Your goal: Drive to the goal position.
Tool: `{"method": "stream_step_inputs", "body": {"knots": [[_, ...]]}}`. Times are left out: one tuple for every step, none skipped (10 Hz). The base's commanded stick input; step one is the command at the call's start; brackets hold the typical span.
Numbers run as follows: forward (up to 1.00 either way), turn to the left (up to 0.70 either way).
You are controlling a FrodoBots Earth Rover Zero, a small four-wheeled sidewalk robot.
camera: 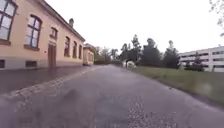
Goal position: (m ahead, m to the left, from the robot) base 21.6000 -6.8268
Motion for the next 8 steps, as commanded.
{"method": "stream_step_inputs", "body": {"knots": [[0.60,0.00],[0.96,0.00],[1.00,0.00],[1.00,0.00],[1.00,0.00],[1.00,0.00],[1.00,0.00],[1.00,0.00]]}}
